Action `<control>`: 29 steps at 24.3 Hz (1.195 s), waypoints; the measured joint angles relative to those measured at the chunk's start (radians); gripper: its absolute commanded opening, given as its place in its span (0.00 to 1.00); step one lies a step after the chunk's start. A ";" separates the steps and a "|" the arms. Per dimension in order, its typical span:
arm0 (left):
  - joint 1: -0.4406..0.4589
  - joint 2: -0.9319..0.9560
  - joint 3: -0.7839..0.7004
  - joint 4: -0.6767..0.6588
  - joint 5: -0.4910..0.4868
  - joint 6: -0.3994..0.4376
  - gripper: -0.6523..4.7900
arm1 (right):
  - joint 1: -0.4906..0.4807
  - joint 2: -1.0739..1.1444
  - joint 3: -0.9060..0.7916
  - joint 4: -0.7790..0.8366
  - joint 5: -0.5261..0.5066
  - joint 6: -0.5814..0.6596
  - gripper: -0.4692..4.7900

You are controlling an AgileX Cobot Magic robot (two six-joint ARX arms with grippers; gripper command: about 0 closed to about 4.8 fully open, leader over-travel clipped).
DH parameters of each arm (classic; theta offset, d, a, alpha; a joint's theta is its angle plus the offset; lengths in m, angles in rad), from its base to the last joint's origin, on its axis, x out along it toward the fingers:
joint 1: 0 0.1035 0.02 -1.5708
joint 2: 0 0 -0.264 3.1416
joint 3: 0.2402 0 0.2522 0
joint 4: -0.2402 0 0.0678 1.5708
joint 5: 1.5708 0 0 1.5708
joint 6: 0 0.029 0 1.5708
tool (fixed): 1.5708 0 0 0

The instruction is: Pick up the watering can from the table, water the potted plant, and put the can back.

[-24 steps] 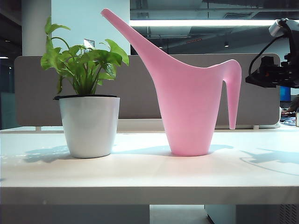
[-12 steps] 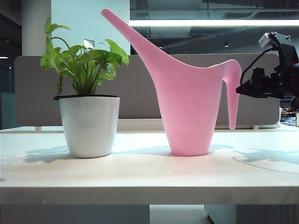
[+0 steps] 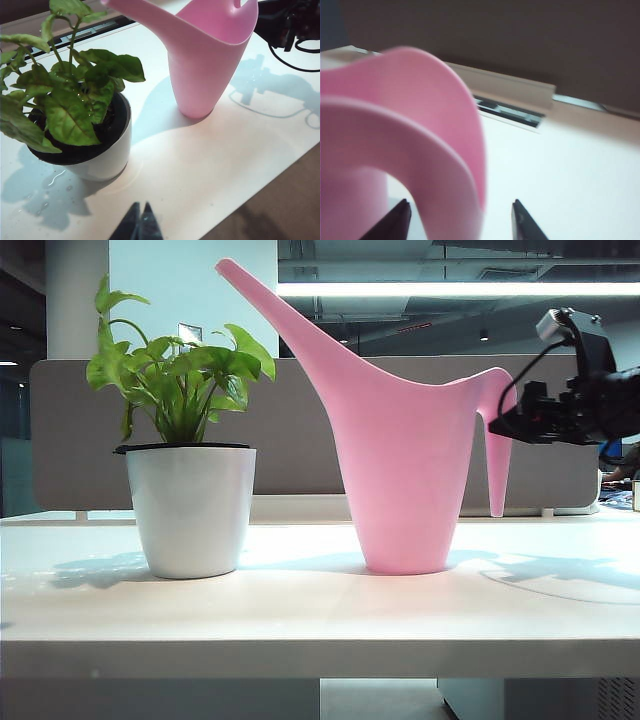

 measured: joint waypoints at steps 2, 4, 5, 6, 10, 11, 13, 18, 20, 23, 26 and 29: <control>0.000 0.000 0.000 0.000 0.000 0.000 0.13 | 0.013 0.010 0.024 -0.003 -0.003 0.000 0.62; 0.000 -0.001 0.000 0.001 0.000 0.000 0.13 | 0.025 0.023 0.040 -0.004 -0.002 0.000 0.62; 0.000 0.000 0.000 0.000 0.000 0.000 0.13 | 0.029 0.028 0.043 -0.003 -0.002 0.000 0.62; 0.000 0.000 0.000 0.000 0.000 0.000 0.13 | 0.032 0.038 0.048 -0.003 -0.002 0.000 0.62; 0.000 0.000 0.000 0.000 0.000 0.000 0.13 | 0.040 0.073 0.050 -0.002 0.005 0.000 0.60; 0.000 0.000 0.000 0.001 0.000 0.000 0.13 | 0.043 0.078 0.049 -0.002 0.006 0.000 0.60; 0.000 0.000 0.000 0.000 0.000 0.000 0.13 | 0.048 0.087 0.049 0.003 0.020 0.000 0.60; 0.000 0.000 0.000 0.000 0.000 0.000 0.13 | 0.051 0.089 0.049 0.017 0.029 0.000 0.60; 0.000 0.000 0.000 0.000 0.000 0.000 0.13 | 0.050 0.089 0.050 0.037 0.031 0.000 0.60; 0.000 0.000 0.000 0.000 0.000 0.000 0.13 | 0.050 0.088 0.082 0.042 0.031 0.004 0.60; 0.000 0.000 0.000 0.000 0.000 0.000 0.13 | 0.051 0.089 0.103 0.037 0.031 0.008 0.60; 0.000 0.000 0.000 0.000 0.000 0.000 0.13 | 0.053 0.089 0.113 0.025 0.031 0.024 0.46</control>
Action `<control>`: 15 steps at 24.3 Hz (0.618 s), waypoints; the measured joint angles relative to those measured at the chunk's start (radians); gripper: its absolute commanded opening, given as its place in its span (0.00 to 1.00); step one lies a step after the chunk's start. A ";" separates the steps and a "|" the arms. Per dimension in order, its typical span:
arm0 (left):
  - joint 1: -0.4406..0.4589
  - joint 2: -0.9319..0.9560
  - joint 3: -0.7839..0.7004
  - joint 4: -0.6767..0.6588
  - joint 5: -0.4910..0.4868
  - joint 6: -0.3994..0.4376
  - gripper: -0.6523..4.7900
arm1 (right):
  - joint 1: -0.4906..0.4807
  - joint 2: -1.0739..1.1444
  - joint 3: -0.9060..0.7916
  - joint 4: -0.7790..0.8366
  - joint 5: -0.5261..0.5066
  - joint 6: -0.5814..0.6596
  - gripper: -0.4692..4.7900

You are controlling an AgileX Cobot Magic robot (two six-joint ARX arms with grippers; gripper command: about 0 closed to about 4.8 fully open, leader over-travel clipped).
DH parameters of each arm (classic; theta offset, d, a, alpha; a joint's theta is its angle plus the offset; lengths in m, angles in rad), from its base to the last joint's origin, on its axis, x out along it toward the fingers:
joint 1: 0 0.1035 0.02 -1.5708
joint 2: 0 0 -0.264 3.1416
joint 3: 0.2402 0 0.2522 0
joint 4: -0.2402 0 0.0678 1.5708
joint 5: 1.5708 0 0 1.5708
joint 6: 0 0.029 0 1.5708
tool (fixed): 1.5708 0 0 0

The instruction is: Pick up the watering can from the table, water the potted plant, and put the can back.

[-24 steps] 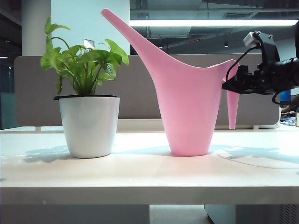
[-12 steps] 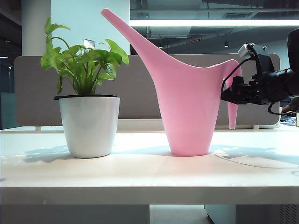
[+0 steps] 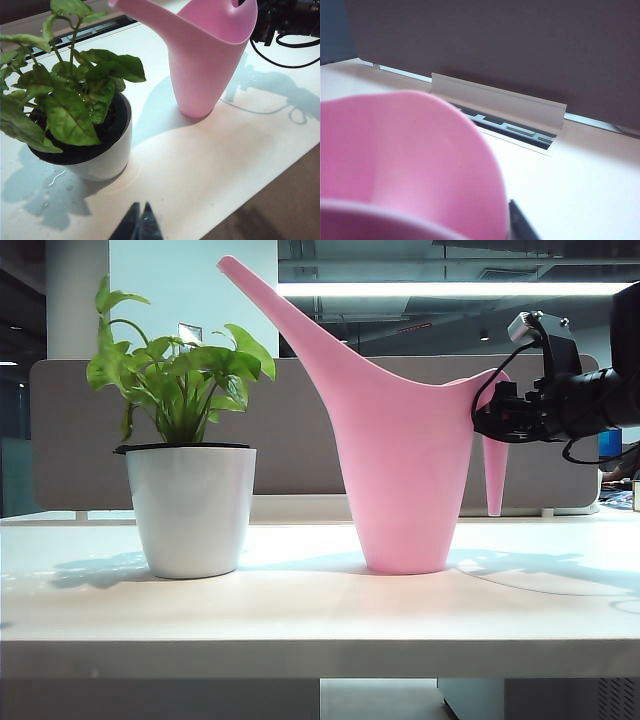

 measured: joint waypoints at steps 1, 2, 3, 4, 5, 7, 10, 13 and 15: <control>0.000 0.000 0.000 0.000 0.000 0.000 0.13 | 0.000 0.000 0.000 -0.001 0.000 -0.001 0.38; 0.000 0.000 0.000 0.000 0.000 0.000 0.13 | 0.000 0.003 0.000 -0.009 0.003 -0.007 0.36; 0.000 0.000 0.000 0.000 0.000 0.000 0.13 | 0.000 0.006 0.000 -0.008 0.005 -0.010 0.36; 0.000 0.000 0.000 0.000 0.000 0.000 0.13 | -0.001 0.006 0.000 -0.009 0.008 -0.011 0.36; 0.000 0.000 0.000 0.000 0.000 0.000 0.13 | -0.002 0.006 0.000 -0.011 0.009 -0.013 0.34; 0.000 0.000 0.000 0.000 0.000 0.000 0.13 | -0.001 0.006 0.000 -0.011 0.009 -0.013 0.20; 0.000 0.000 0.000 0.000 0.000 0.000 0.13 | -0.001 0.006 0.000 -0.011 0.008 -0.013 0.12; 0.000 0.000 0.000 0.000 0.000 0.000 0.13 | -0.001 0.006 0.000 -0.011 0.008 -0.013 0.08; 0.000 0.000 0.000 0.000 0.000 0.000 0.13 | -0.001 0.006 0.000 -0.011 0.008 -0.013 0.08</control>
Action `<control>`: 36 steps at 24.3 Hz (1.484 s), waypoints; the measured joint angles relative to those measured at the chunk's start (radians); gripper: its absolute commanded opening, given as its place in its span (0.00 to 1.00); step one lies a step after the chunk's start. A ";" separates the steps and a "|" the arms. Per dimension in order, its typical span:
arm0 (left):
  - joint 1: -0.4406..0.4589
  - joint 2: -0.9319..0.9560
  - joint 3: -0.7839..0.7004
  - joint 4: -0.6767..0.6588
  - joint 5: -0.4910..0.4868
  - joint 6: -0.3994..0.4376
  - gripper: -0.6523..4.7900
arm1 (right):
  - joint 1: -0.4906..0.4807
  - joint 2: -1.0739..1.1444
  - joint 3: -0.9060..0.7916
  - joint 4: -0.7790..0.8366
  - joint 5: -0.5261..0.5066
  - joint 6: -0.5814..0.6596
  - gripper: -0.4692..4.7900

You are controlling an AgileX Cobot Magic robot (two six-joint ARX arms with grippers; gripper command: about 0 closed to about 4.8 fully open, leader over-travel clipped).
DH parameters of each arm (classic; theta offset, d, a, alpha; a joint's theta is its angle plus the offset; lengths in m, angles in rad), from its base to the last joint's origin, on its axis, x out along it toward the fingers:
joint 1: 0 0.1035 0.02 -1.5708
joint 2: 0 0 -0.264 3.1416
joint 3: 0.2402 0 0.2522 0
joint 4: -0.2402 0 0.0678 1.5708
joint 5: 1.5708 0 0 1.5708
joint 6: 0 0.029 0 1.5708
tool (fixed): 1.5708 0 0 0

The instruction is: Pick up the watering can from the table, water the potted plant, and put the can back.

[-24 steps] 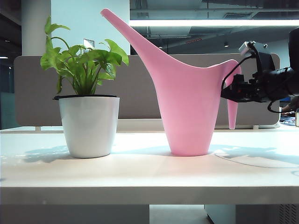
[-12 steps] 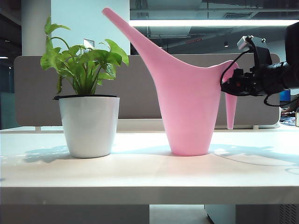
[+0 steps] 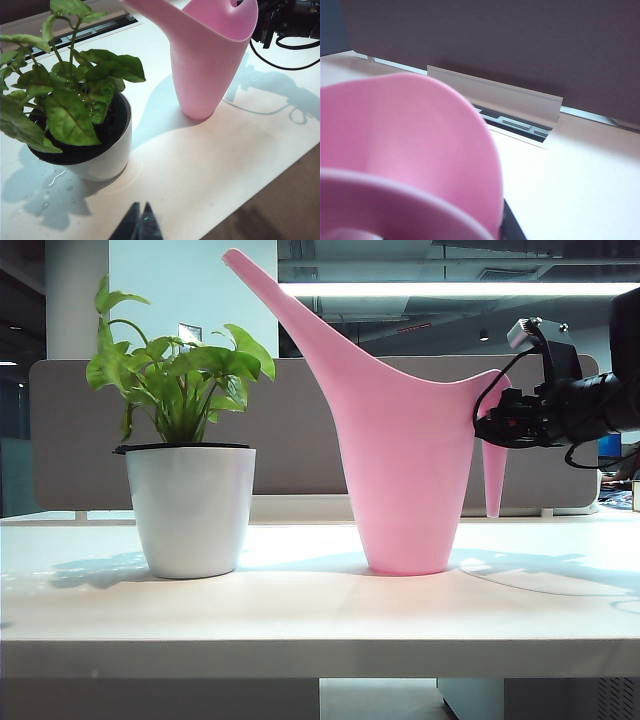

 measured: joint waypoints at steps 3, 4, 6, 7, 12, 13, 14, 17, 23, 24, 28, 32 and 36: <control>0.000 0.000 0.000 0.000 0.000 0.000 0.13 | 0.001 -0.013 0.000 -0.010 0.020 0.001 0.08; 0.000 0.000 0.000 0.000 0.000 0.000 0.13 | 0.002 -0.031 -0.001 -0.031 0.059 -0.004 0.08; 0.000 0.000 0.000 0.000 0.000 0.000 0.13 | 0.002 -0.056 -0.001 -0.051 0.103 -0.008 0.08; 0.000 0.000 0.000 0.000 0.000 0.000 0.13 | 0.001 -0.074 0.000 -0.058 0.124 -0.008 0.08; 0.000 0.000 0.000 0.000 0.000 0.000 0.13 | -0.001 -0.163 0.031 -0.095 0.159 -0.013 0.08; 0.000 0.000 0.000 0.000 0.000 0.000 0.13 | 0.001 -0.180 0.033 -0.104 0.159 -0.024 0.08; 0.000 -0.001 0.000 0.000 0.000 0.000 0.13 | 0.003 -0.209 0.048 -0.147 0.156 -0.052 0.08; 0.000 0.000 0.000 0.000 0.000 0.000 0.13 | 0.008 -0.243 0.094 -0.259 0.183 -0.085 0.08; 0.000 0.000 0.000 0.000 0.000 0.000 0.13 | 0.005 -0.282 0.222 -0.473 0.274 -0.171 0.08; 0.000 0.000 0.000 0.000 0.000 0.000 0.13 | 0.010 -0.285 0.243 -0.506 0.293 -0.189 0.08; 0.000 0.000 0.000 0.000 0.000 0.000 0.13 | 0.045 -0.299 0.320 -0.627 0.349 -0.278 0.08; 0.000 0.000 0.000 0.000 0.000 0.000 0.13 | 0.113 -0.319 0.378 -0.698 0.373 -0.360 0.08; 0.000 0.000 0.000 0.000 0.000 0.000 0.13 | 0.153 -0.330 0.410 -0.709 0.417 -0.457 0.08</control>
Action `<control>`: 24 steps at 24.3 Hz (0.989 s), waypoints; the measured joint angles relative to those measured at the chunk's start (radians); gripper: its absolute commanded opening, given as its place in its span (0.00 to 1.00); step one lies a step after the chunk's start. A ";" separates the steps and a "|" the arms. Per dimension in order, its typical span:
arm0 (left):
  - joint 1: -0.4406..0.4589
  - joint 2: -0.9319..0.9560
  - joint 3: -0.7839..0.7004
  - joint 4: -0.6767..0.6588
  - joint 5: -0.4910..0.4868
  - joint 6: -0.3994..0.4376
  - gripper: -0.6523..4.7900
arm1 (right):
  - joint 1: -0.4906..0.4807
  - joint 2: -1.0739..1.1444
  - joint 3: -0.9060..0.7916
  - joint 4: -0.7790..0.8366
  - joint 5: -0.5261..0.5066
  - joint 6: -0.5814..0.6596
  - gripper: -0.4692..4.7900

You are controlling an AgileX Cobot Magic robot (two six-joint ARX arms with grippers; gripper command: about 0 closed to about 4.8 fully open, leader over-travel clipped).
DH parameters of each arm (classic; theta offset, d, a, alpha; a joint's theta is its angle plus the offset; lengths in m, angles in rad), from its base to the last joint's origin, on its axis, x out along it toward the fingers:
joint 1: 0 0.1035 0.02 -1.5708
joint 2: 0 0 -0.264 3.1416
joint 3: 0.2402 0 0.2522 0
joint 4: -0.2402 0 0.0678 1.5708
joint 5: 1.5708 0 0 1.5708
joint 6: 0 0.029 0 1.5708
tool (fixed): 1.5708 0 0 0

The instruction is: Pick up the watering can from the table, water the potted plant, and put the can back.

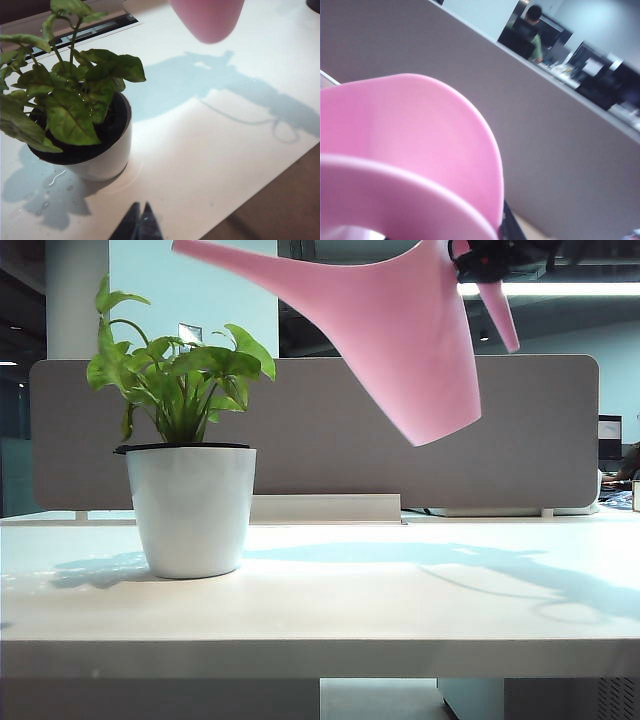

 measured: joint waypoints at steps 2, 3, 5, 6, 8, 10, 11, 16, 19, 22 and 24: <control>0.000 0.000 0.000 0.000 0.000 0.000 0.13 | 0.014 -0.008 0.019 -0.021 0.045 -0.068 0.08; 0.000 0.000 0.000 0.000 0.000 0.000 0.13 | 0.019 -0.015 0.024 -0.028 0.074 -0.104 0.08; 0.000 0.000 0.000 0.000 0.000 0.000 0.13 | 0.018 -0.029 0.023 -0.040 0.096 -0.147 0.08; 0.000 0.000 0.000 0.000 0.000 0.000 0.13 | 0.017 -0.035 0.023 -0.045 0.102 -0.161 0.08; 0.000 0.000 0.000 0.000 0.000 0.000 0.13 | 0.016 -0.047 0.023 -0.048 0.109 -0.194 0.08; 0.000 0.000 0.000 0.000 0.000 0.000 0.13 | 0.017 -0.056 0.024 -0.048 0.111 -0.209 0.08; 0.000 0.000 0.000 0.000 0.000 0.000 0.13 | 0.018 -0.064 0.024 -0.047 0.114 -0.212 0.08; 0.000 0.000 0.000 0.000 0.000 0.000 0.13 | 0.018 -0.079 0.024 -0.043 0.114 -0.239 0.08; 0.000 0.000 0.000 0.000 0.000 0.000 0.13 | 0.018 -0.084 0.026 -0.043 0.116 -0.299 0.08; 0.000 0.000 0.000 0.000 0.000 0.000 0.13 | 0.018 -0.085 0.055 -0.049 0.140 -0.328 0.08; 0.000 0.000 0.000 0.000 0.000 0.000 0.13 | 0.017 -0.089 0.069 -0.045 0.148 -0.337 0.08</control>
